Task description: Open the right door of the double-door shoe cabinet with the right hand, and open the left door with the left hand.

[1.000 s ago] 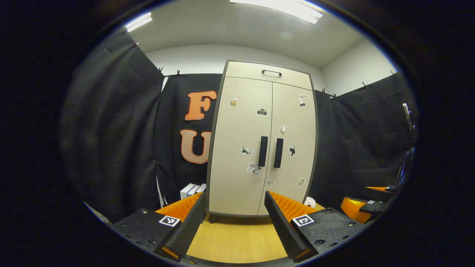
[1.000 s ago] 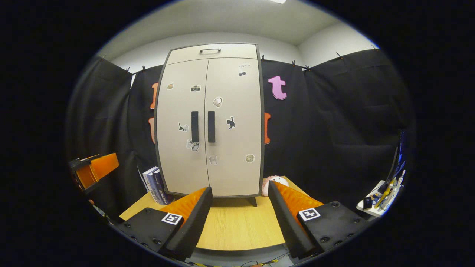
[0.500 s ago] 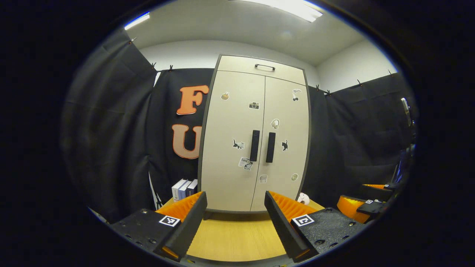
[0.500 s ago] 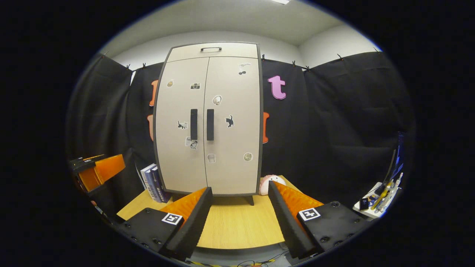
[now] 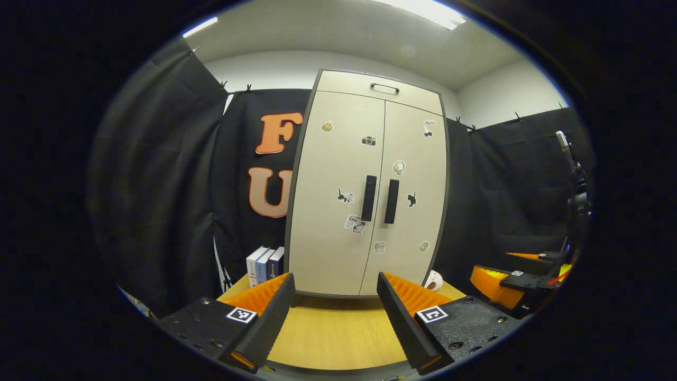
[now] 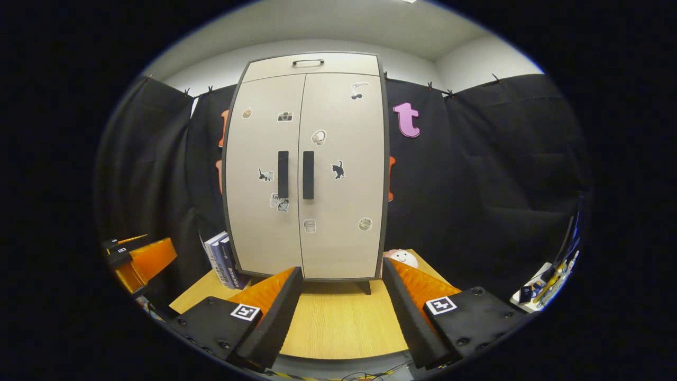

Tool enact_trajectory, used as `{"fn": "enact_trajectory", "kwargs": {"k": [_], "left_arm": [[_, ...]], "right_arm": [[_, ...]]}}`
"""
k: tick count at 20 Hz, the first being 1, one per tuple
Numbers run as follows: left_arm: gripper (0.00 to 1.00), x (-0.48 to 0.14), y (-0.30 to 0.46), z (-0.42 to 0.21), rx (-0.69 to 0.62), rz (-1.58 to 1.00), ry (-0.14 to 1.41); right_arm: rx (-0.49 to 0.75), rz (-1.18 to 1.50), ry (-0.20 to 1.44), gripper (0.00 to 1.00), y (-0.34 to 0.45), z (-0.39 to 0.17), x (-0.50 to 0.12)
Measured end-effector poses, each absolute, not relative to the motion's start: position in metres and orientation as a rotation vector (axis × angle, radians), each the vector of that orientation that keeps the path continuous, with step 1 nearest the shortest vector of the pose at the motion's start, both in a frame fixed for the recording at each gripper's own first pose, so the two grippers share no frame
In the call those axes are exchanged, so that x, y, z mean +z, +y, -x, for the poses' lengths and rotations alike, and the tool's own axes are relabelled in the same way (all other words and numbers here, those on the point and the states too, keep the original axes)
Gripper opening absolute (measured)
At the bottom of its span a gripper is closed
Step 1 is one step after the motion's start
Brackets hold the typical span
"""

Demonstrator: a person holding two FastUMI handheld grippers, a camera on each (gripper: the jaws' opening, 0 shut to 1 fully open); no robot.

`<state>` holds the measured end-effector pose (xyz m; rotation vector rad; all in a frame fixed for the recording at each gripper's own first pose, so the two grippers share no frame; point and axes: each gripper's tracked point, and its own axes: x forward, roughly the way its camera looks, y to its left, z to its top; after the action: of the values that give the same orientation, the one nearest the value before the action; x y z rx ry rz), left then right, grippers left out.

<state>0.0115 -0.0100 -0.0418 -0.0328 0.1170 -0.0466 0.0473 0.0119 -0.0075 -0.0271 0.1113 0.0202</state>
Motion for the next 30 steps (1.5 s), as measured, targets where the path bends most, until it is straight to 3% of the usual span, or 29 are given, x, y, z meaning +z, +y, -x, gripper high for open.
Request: {"fn": "enact_trajectory", "kwargs": {"k": [9,20,27,28,30], "left_arm": [[0.95,-0.052,0.007,-0.017,-0.028,0.020,0.135],[0.95,-0.062,0.034,-0.040,0.003,0.007,0.159],[0.95,-0.062,0.051,-0.055,0.034,0.010,0.156],[0.95,-0.063,0.053,-0.057,0.039,0.010,0.158],[0.95,-0.064,0.058,-0.060,0.052,0.015,0.160]], "right_arm": [[0.094,0.008,0.055,0.98,0.062,-0.138,0.034],[0.093,0.004,-0.014,0.97,0.084,-0.258,0.094],[0.089,0.017,0.008,0.97,0.094,-0.324,0.094],[0.094,0.017,0.014,0.92,0.096,-0.333,0.092],[0.087,-0.002,0.033,0.95,0.098,-0.350,0.088]]}}
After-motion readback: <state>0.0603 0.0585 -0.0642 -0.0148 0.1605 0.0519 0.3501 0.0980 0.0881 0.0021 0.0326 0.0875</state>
